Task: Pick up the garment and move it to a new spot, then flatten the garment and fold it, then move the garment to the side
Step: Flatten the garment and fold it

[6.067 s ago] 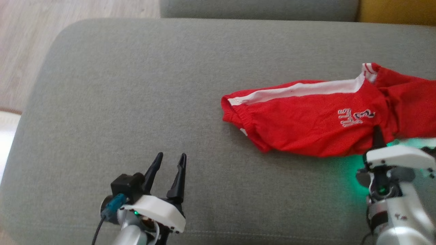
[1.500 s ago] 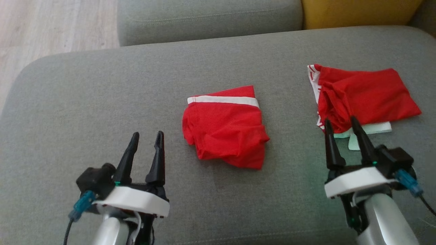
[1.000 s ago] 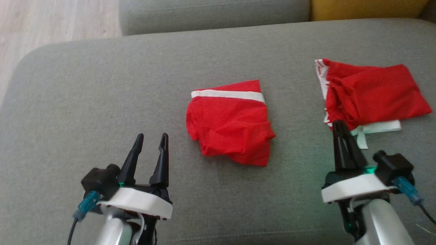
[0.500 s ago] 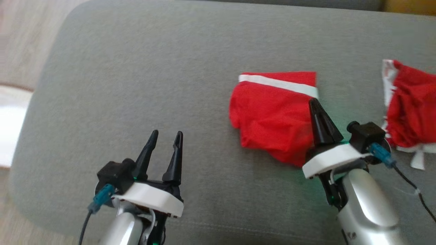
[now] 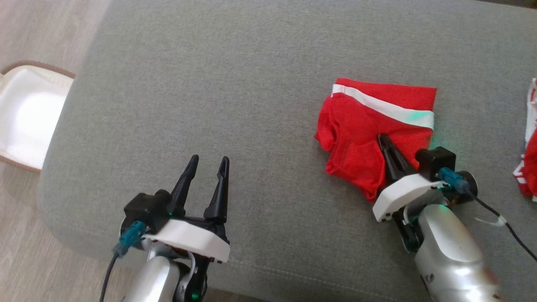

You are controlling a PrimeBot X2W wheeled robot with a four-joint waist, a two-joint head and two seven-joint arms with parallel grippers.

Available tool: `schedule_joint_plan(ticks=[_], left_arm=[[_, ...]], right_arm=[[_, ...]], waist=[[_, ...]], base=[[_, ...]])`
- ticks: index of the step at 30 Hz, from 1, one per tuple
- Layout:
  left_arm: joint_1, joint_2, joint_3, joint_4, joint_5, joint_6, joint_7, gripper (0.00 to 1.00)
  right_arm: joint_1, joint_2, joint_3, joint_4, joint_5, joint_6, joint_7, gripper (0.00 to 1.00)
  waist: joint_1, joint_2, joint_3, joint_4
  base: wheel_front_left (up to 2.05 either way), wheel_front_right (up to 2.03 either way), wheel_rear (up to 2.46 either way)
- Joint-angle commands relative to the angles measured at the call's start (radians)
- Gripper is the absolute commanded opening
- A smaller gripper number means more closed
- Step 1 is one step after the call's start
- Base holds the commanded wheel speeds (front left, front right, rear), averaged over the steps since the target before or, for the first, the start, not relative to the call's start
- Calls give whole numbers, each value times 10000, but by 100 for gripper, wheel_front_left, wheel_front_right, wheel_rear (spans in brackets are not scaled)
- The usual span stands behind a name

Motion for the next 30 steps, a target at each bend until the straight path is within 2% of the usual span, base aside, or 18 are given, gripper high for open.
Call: schedule_joint_plan(ticks=[1,5,11,20,29,30], left_arm=[[-351,22,298,-306,-83,53,-122,100],[-407,22,367,-344,-86,54,-122,100],[-345,22,632,-435,-10,26,-122,100],[-56,22,1179,-683,80,-77,-122,100],[175,22,1475,-756,95,-94,-122,100],[209,22,1509,-742,97,-106,-122,100]], right_arm=[[-258,35,308,-72,36,35,-89,0],[-377,35,512,-439,457,35,-89,0],[-159,35,577,-1862,976,35,-89,0],[1018,35,-200,-3798,831,35,-89,0],[2231,35,-757,-4846,646,35,-89,0],[2361,35,-741,-4929,646,35,-89,36]], waist=[[0,0,-17,-86],[0,0,-122,-388],[0,0,-563,-1147],[0,0,-1380,-2338],[0,0,-1834,-3059],[0,0,-1872,-3110]], base=[[0,0,0],[0,0,0],[0,0,0],[0,0,0],[0,0,0],[0,0,0]])
